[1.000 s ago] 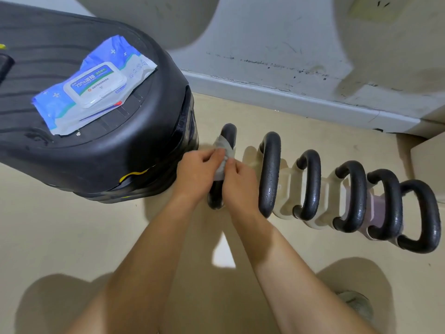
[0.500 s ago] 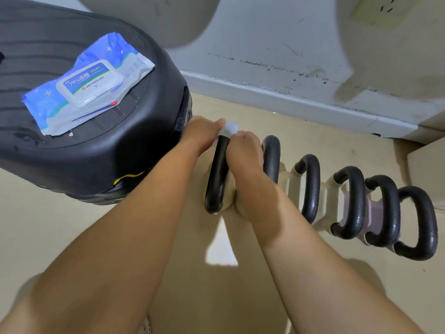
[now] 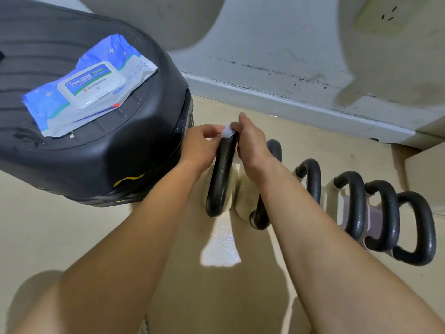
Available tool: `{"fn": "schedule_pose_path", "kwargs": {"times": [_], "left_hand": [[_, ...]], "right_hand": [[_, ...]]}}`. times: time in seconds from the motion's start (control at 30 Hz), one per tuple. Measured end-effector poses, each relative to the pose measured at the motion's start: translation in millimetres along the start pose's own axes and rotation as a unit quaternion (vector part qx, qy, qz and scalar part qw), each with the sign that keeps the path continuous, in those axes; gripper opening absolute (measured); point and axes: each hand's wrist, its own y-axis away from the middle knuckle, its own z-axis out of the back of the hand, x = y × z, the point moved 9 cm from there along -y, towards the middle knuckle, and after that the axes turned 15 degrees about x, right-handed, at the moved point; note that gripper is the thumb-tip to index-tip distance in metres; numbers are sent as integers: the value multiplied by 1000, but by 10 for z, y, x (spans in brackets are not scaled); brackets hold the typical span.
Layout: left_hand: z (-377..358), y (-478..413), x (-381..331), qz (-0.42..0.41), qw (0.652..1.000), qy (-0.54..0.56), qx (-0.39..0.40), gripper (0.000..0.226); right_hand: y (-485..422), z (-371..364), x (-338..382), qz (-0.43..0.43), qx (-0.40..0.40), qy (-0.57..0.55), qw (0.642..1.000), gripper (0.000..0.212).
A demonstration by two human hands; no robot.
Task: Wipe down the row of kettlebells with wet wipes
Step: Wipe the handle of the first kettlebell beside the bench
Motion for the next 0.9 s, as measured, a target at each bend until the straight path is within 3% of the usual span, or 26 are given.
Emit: {"fn": "schedule_pose_path", "kwargs": {"times": [0.1,0.23,0.37,0.57,0.7,0.9], "left_hand": [[-11,-56,7,0,999,-19,33,17],[-108,-86,79,20,988,-119,93,24],[-71,-82,116,34,988,-144,52,18],[-27,59,195,60,998,29,16,19],[-77,89,231,83,974,213,-4,16],[-80,109,201,108,972,210,-9,9]], "right_hand": [[-42,61,-141,-51,-13,-99,994,49],[86,93,-202,-74,-34,-98,992,65],[203,29,-213,-102,-19,-141,985,59],[246,56,-172,-92,-34,-191,977,47],[238,173,-160,-86,-66,-159,981,43],[220,307,-89,-65,-73,-56,994,32]]}}
